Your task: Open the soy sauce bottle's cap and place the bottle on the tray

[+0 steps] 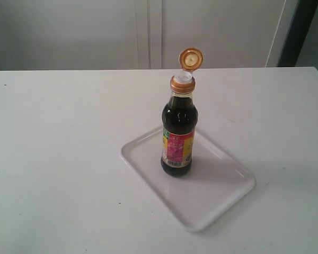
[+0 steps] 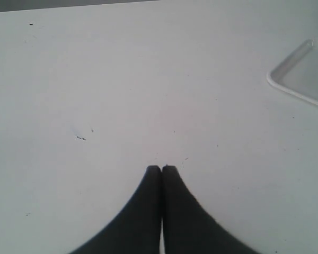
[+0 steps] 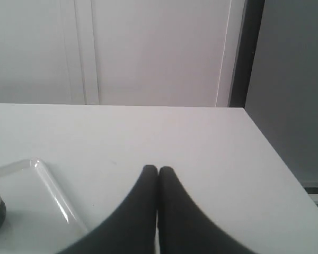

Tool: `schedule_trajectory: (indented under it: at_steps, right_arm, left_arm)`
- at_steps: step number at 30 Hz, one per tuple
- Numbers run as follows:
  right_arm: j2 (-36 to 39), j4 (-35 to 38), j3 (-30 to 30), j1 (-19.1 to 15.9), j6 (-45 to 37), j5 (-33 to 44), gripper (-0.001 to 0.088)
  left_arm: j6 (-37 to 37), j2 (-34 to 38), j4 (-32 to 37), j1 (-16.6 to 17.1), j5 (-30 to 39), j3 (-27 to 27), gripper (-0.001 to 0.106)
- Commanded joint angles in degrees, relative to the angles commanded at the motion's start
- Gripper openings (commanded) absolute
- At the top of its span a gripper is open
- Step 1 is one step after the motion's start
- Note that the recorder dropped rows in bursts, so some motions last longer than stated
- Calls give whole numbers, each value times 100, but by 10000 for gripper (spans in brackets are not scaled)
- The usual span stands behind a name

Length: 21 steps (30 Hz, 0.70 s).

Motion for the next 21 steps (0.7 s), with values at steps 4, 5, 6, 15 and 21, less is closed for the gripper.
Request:
schedule_trajectory:
  at_steps: [4,5,6,15,21]
  right_arm:
    - [-251,0,207,0,0,18,0]
    - [-319,0,271,0,0,53,0]
    - [-368,11,332,0,0,90,0]
    - [-406,11,596,0,0,512,0]
    - [-406,11,596,0,0,564,0]
  left_arm:
    - [0,0,0,0,0,0,0]
    - [0,0,0,0,0,0,0]
    - [0,0,0,0,0,0,0]
    - [0,0,0,0,0,0,0]
    - [0,0,0,0,0,0,0]
